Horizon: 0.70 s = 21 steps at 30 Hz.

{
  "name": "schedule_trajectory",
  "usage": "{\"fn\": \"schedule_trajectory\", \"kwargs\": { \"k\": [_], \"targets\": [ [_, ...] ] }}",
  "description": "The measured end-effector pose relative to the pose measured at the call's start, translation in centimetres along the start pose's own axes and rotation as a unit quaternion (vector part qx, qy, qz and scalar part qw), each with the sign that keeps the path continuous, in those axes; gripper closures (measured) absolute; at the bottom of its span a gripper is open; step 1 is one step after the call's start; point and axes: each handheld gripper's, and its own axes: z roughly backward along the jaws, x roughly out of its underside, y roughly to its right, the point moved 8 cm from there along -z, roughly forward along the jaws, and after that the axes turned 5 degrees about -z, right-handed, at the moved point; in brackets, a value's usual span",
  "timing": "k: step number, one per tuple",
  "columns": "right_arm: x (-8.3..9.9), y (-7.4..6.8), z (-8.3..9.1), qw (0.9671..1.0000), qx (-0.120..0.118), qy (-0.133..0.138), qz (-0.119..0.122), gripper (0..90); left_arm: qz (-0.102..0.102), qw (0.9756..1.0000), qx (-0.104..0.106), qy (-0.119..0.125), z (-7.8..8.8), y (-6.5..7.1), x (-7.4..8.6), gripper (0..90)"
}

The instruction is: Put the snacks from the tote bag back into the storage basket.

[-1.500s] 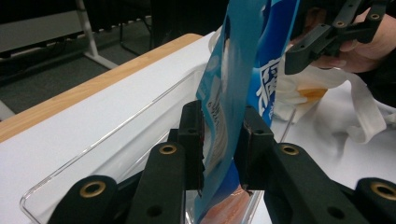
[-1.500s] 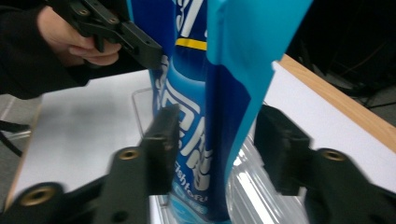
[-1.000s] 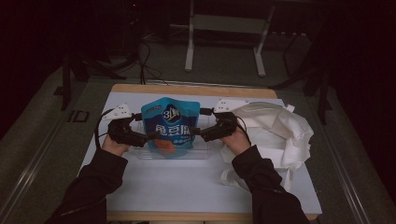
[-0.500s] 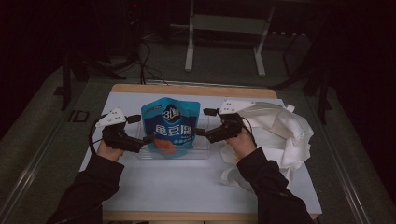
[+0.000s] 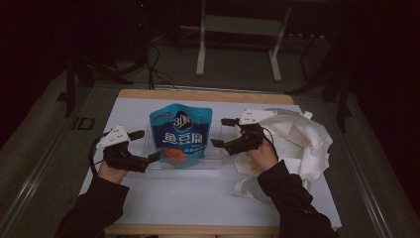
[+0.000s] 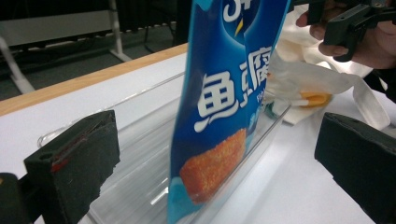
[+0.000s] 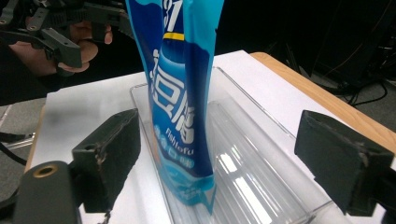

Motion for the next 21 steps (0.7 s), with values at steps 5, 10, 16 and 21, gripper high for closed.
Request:
{"fn": "schedule_trajectory", "kwargs": {
  "k": [5, 10, 16, 21],
  "targets": [
    [0.5, 0.2, 0.9, 0.9999, -0.002, 0.004, -0.011, 17.7, 0.015, 0.9999, -0.001, 0.0, 0.6, 0.8, 0.8, 0.4],
    [1.4, 0.3, 1.6, 0.9999, 0.009, -0.006, -0.009, 17.6, 0.003, 0.9999, -0.009, -0.005, 1.1, 2.1, 1.5, 0.4],
    [2.2, -0.2, 2.7, 0.9997, 0.021, -0.012, -0.001, 16.7, 0.005, 0.9998, 0.018, 0.003, 1.6, 3.8, 1.8, 0.4],
    [3.1, -1.0, 3.7, 0.9995, 0.027, -0.016, 0.009, 16.3, 0.0, 0.9998, 0.019, 0.009, 1.9, 4.7, 1.7, 0.4]
  ]
}}
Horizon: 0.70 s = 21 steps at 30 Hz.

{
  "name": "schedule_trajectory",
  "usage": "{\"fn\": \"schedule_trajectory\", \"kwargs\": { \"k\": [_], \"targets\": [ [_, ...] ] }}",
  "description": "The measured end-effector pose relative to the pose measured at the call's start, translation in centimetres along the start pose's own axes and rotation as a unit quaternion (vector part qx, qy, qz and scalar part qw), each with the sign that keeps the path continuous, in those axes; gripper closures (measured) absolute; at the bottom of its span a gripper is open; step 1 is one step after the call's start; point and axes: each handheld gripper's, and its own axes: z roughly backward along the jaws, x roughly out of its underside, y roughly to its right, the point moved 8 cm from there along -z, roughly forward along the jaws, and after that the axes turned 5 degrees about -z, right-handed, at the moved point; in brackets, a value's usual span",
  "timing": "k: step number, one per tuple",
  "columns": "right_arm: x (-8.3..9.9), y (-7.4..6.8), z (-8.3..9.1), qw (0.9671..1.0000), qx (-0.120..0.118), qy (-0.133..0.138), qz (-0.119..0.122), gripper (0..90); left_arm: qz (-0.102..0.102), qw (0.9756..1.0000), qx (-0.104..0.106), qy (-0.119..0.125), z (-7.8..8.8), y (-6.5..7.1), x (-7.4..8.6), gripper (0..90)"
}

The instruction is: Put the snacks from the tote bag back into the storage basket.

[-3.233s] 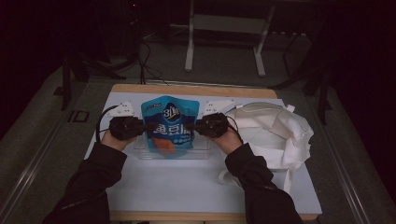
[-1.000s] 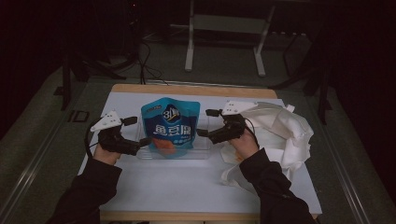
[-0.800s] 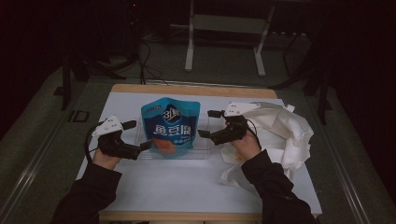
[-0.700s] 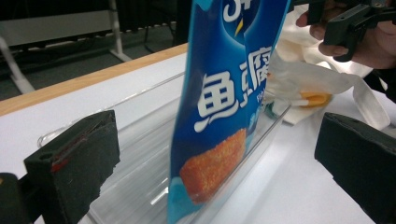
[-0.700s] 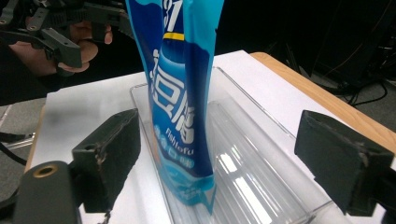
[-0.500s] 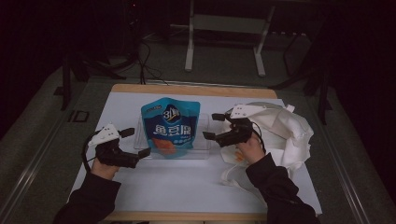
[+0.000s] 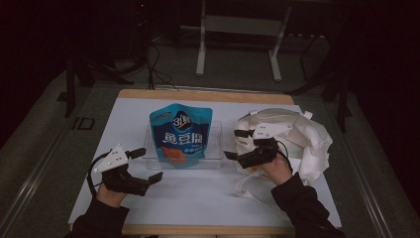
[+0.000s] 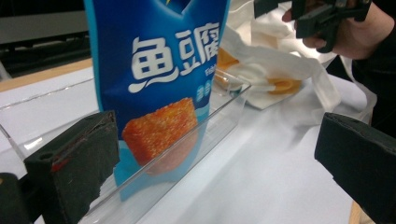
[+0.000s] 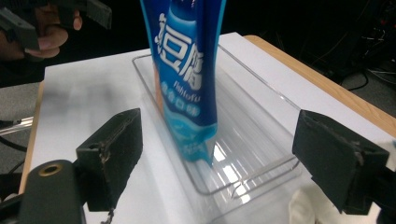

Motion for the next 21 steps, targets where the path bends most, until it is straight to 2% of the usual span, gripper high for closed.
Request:
{"fn": "schedule_trajectory", "kwargs": {
  "k": [2, 3, 5, 7, 13, 17, 21],
  "targets": [
    [0.2, -0.2, 0.5, 1.0, -0.001, 0.002, -0.004, 16.5, -0.001, 0.9999, 0.009, 0.007, 0.1, 0.5, -0.2, 0.4],
    [0.3, -0.2, 0.7, 1.0, -0.001, 0.005, -0.007, 16.5, -0.007, 0.9997, 0.02, 0.008, 0.2, 0.9, -0.3, 0.3],
    [0.6, -0.3, 1.2, 0.9999, 0.003, 0.01, -0.011, 16.5, -0.031, 0.9994, 0.017, 0.004, 0.3, 1.6, -0.4, 0.3],
    [0.9, -0.3, 1.7, 0.9997, 0.009, 0.014, -0.016, 16.5, -0.041, 0.9989, 0.022, 0.005, 0.3, 2.3, -0.7, 0.3],
    [1.7, -0.4, 3.2, 0.9992, 0.029, 0.019, -0.019, 14.6, -0.047, 0.9979, 0.043, 0.013, -0.1, 3.8, -1.1, 0.3],
    [2.1, -0.5, 3.9, 0.999, 0.037, 0.022, -0.015, 14.4, -0.05, 0.9971, 0.057, 0.009, -0.8, 4.6, -1.1, 0.3],
    [2.5, -0.6, 4.7, 0.9983, 0.044, 0.031, -0.023, 14.3, -0.045, 0.996, 0.076, 0.004, -1.6, 5.3, -1.0, 0.3]
  ]
}}
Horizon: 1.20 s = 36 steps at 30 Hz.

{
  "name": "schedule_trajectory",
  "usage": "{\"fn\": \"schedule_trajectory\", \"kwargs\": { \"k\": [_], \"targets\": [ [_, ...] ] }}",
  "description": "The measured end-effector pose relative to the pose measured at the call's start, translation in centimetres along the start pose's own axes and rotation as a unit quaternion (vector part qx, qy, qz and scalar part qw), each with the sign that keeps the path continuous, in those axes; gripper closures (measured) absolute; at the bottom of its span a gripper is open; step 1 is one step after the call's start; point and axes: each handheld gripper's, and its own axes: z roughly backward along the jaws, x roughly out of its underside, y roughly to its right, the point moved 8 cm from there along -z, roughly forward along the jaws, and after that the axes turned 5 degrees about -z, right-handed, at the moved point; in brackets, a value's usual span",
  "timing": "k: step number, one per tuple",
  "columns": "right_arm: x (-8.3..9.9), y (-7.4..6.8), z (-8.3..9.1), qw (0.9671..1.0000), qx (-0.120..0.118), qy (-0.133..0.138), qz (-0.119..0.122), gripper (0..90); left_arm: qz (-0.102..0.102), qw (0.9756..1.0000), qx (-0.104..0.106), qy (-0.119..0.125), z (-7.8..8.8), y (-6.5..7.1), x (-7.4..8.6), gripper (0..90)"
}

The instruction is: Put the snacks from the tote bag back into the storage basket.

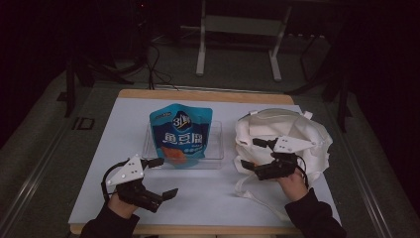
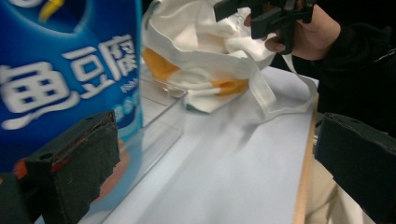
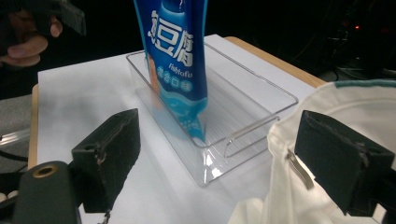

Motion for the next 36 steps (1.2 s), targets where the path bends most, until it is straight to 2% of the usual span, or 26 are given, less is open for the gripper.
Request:
{"fn": "schedule_trajectory", "kwargs": {
  "k": [5, 15, 19, 25, 33, 36],
  "targets": [
    [0.7, 0.1, 0.9, 0.9997, 0.005, 0.019, -0.013, 13.5, -0.003, 0.9998, 0.015, -0.013, -1.6, 0.8, 0.3, 0.4],
    [3.2, 0.0, 2.4, 0.9993, 0.026, 0.006, -0.027, 13.4, -0.001, 0.9988, 0.042, -0.024, -4.2, 2.0, 1.0, 0.4],
    [4.1, -0.2, 2.8, 0.999, 0.039, 0.004, -0.02, 13.4, -0.008, 0.998, 0.052, -0.036, -5.0, 2.7, 1.3, 0.4],
    [5.2, -0.7, 3.5, 0.9989, 0.041, 0.005, -0.022, 13.4, -0.007, 0.9975, 0.056, -0.042, -5.5, 3.0, 1.8, 0.4],
    [6.2, -1.4, 4.1, 0.9987, 0.05, 0.0, 0.009, 13.5, -0.001, 0.9964, 0.065, -0.054, -6.2, 3.4, 2.6, 0.4],
    [6.6, -1.7, 4.2, 0.9985, 0.051, -0.003, 0.016, 13.5, -0.009, 0.9962, 0.062, -0.061, -6.3, 3.5, 2.8, 0.4]
  ]
}}
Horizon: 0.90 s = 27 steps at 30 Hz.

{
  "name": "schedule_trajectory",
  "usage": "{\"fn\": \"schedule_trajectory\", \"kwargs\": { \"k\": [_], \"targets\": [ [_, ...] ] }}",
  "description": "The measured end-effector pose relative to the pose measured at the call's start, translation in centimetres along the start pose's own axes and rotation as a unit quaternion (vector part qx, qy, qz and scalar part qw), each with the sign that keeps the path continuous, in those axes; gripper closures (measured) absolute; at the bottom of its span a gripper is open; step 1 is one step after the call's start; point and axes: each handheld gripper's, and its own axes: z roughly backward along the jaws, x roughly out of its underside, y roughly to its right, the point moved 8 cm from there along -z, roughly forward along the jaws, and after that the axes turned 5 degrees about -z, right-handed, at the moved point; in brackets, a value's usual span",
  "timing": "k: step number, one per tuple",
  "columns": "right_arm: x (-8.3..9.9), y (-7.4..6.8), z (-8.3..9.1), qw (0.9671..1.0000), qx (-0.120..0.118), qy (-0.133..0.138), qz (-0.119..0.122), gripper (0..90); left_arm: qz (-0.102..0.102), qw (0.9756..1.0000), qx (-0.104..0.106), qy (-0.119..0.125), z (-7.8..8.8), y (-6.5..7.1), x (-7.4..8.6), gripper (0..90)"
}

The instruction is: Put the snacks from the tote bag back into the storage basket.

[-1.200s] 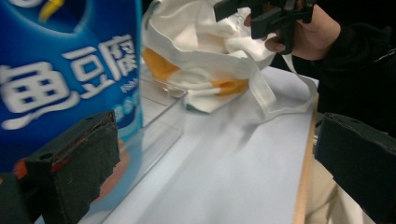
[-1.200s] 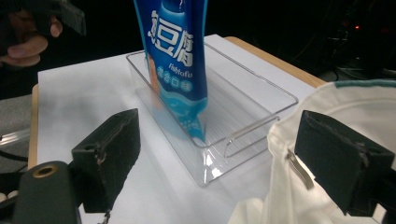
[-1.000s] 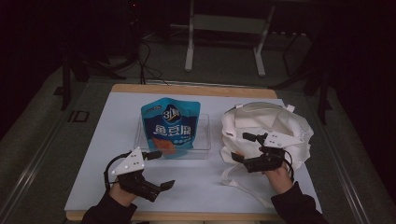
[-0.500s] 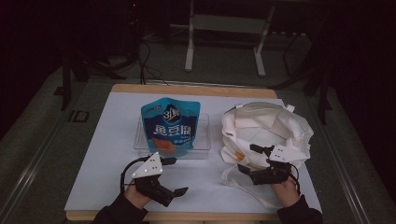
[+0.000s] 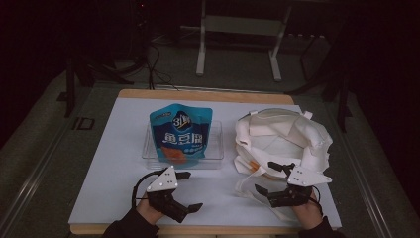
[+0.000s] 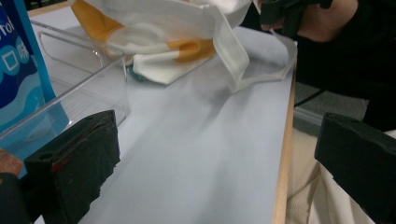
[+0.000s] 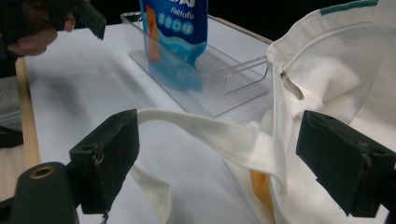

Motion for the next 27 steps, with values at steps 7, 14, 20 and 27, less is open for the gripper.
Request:
{"fn": "schedule_trajectory", "kwargs": {
  "k": [7, 14, 20, 27],
  "targets": [
    [0.8, -0.4, 0.4, 1.0, 0.001, 0.005, 0.006, 13.5, -0.006, 0.9999, 0.001, -0.012, -0.2, 0.6, 0.7, 0.3],
    [2.0, -0.6, 0.5, 1.0, 0.005, 0.006, 0.005, 13.8, -0.009, 0.9998, 0.0, -0.015, -0.1, 0.9, 1.4, 0.4],
    [2.1, -0.8, 0.3, 0.9999, -0.002, 0.013, 0.008, 13.8, -0.017, 0.9996, 0.001, -0.022, -0.5, 0.9, 1.8, 0.3],
    [1.9, -0.6, 0.3, 0.9996, 0.001, 0.026, 0.007, 14.0, -0.02, 0.9997, -0.003, -0.011, -0.2, 0.8, 1.5, 0.3]
  ]
}}
